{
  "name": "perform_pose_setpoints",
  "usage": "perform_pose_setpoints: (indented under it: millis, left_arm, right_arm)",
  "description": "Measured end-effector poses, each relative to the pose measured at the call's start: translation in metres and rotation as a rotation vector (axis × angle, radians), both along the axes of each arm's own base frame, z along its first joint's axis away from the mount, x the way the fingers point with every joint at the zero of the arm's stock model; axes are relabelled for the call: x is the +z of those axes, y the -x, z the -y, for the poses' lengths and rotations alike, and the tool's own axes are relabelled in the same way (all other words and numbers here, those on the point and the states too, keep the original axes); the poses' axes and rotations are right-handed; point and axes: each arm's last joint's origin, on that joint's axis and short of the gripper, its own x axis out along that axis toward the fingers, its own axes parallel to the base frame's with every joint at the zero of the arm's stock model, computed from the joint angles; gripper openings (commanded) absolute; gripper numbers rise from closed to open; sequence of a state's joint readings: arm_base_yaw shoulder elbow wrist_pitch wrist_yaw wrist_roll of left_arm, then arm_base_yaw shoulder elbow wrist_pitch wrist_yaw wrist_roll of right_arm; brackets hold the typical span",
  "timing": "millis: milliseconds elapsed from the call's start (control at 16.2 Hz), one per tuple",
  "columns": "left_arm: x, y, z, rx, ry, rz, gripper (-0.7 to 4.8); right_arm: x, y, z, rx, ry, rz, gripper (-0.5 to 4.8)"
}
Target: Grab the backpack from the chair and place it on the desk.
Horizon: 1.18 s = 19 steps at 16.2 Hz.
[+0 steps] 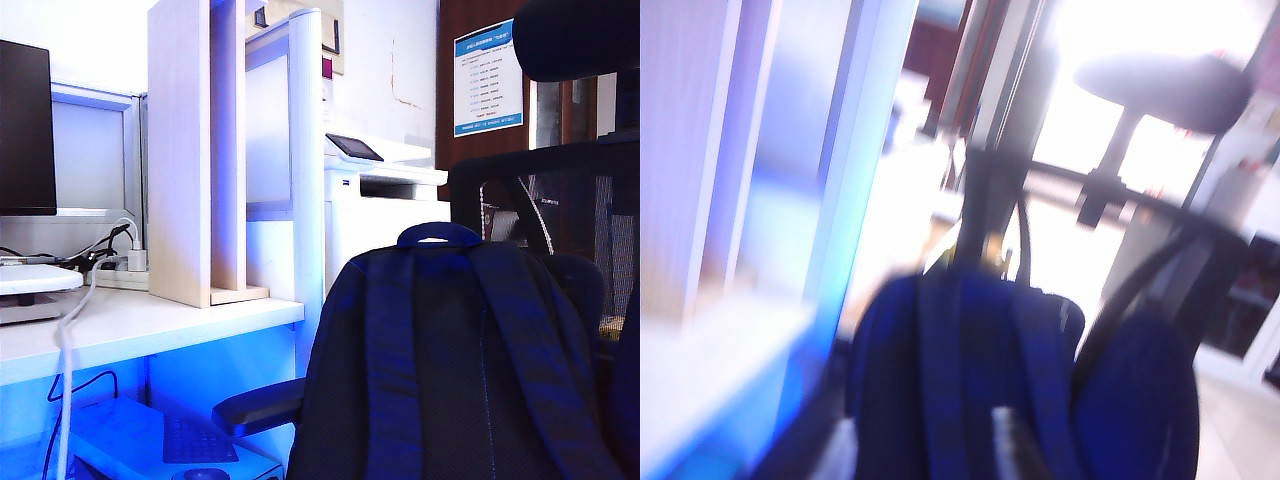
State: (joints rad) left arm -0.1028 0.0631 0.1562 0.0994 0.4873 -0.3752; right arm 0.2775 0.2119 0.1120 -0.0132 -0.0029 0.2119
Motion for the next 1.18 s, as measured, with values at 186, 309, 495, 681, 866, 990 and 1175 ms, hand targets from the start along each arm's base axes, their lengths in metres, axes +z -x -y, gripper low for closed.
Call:
perform_pose_setpoints:
  millis: [186, 309, 495, 681, 866, 990, 1175]
  left_arm:
    - [0.028, 0.007, -0.001, -0.002, 0.007, 0.07, 4.05]
    - [0.042, -0.002, 0.0, -0.003, 0.006, 0.027, 4.79]
    - [0.066, -0.05, 0.007, -0.083, -0.016, -0.039, 4.79]
    - [0.079, -0.113, 0.023, -0.259, -0.068, -0.123, 4.79]
    - [0.07, -0.17, 0.057, -0.387, -0.201, -0.144, 4.79]
    - [0.058, -0.226, 0.086, -0.429, -0.273, -0.147, 4.79]
    - [0.036, -0.305, 0.109, -0.465, -0.277, -0.187, 4.79]
  right_arm:
    - [0.027, 0.003, 0.0, 0.017, -0.023, 0.073, 2.43]
    - [0.045, 0.006, 0.001, 0.017, -0.038, 0.127, 2.77]
    - [0.063, 0.01, 0.002, 0.016, -0.086, 0.171, 4.38]
    - [0.064, -0.007, -0.003, 0.017, -0.126, 0.056, 4.41]
    - [0.065, -0.037, -0.012, 0.037, -0.115, -0.04, 4.41]
    - [0.084, -0.056, -0.017, 0.036, -0.12, -0.023, 4.41]
    - [0.087, -0.058, -0.018, 0.039, -0.119, -0.027, 4.41]
